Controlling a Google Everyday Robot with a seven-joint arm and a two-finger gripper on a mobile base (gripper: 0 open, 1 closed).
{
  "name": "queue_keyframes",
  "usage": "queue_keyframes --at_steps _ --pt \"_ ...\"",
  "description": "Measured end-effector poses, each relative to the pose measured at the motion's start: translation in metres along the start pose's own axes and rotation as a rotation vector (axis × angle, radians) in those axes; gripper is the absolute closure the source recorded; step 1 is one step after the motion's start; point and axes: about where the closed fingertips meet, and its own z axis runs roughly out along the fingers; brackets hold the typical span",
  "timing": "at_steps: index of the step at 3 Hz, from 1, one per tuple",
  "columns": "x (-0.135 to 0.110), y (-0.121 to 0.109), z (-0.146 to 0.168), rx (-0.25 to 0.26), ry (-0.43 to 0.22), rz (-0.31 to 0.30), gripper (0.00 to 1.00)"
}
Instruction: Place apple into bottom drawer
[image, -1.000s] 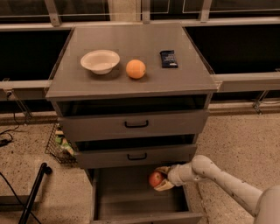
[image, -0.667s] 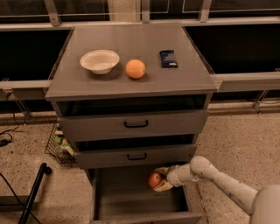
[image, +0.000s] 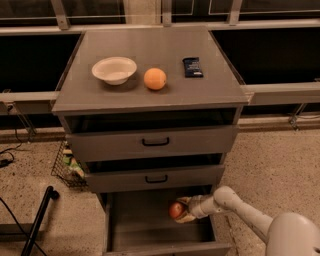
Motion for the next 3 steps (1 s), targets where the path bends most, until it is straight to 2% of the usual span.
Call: queue_keyframes --at_steps 1,2,3 --pt "0.025 0.001 0.031 -0.019 -0.005 0.011 1.0" --pt "0.036 0.002 0.049 -0.033 -0.009 0.015 1.0" --pt "0.058 0.008 0.078 -0.07 0.003 0.024 1.0"
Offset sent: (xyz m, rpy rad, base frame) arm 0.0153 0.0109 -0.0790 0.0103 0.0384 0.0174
